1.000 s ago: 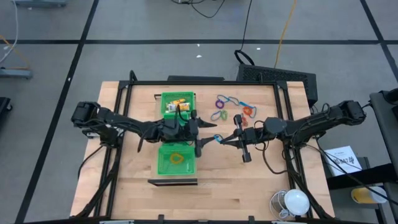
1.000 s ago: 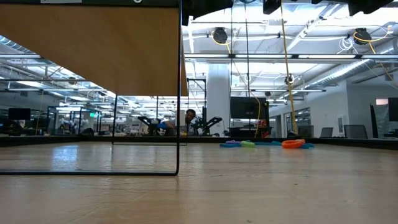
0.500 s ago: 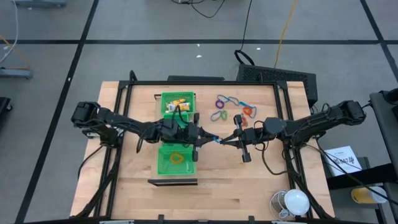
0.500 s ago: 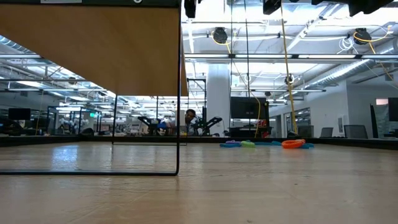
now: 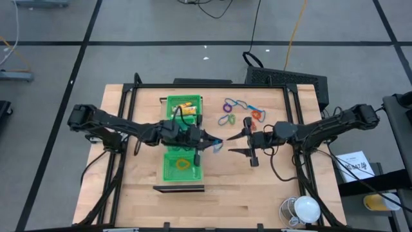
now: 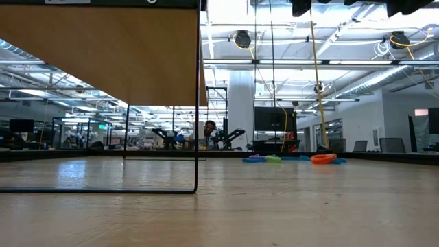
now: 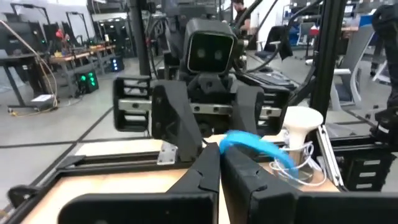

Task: Pick & Place Office Desk Supplies
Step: Put the blue rubber band into the center green bin on the shelf

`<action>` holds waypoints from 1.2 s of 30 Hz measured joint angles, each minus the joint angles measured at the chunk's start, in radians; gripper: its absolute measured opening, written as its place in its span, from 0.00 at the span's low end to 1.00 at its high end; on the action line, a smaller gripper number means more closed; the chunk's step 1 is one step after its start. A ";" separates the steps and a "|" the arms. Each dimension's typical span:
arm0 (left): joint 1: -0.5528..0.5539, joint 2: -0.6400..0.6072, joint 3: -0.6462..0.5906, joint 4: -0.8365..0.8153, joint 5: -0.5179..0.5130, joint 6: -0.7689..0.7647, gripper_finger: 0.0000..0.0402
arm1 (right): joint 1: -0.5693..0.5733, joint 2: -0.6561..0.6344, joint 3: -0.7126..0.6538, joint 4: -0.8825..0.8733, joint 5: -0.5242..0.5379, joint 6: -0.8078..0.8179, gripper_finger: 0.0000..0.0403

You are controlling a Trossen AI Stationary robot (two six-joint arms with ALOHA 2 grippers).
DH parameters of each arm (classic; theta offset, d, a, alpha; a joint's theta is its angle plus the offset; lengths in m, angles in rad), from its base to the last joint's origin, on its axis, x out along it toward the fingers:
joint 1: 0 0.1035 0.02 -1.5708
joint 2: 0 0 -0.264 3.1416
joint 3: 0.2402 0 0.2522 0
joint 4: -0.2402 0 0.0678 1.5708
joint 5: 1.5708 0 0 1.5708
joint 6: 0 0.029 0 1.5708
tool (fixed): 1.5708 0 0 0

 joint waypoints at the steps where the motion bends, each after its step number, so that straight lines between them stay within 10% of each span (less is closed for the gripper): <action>1: 0.000 -0.020 0.000 -0.029 -0.009 0.000 0.02 | 0.000 -0.005 0.000 -0.004 0.000 0.004 0.49; 10: -0.005 -0.215 -0.031 -0.333 -0.151 -0.043 0.01 | 0.000 -0.097 0.000 -0.099 0.048 -0.012 0.71; 23: -0.112 -0.478 -0.307 -0.375 -0.479 -0.181 0.01 | 0.000 -0.174 0.000 -0.237 0.079 -0.012 0.68; 36: -0.111 -0.540 -0.381 -0.384 -0.498 -0.280 0.04 | 0.000 -0.174 -0.017 -0.238 0.078 -0.012 0.67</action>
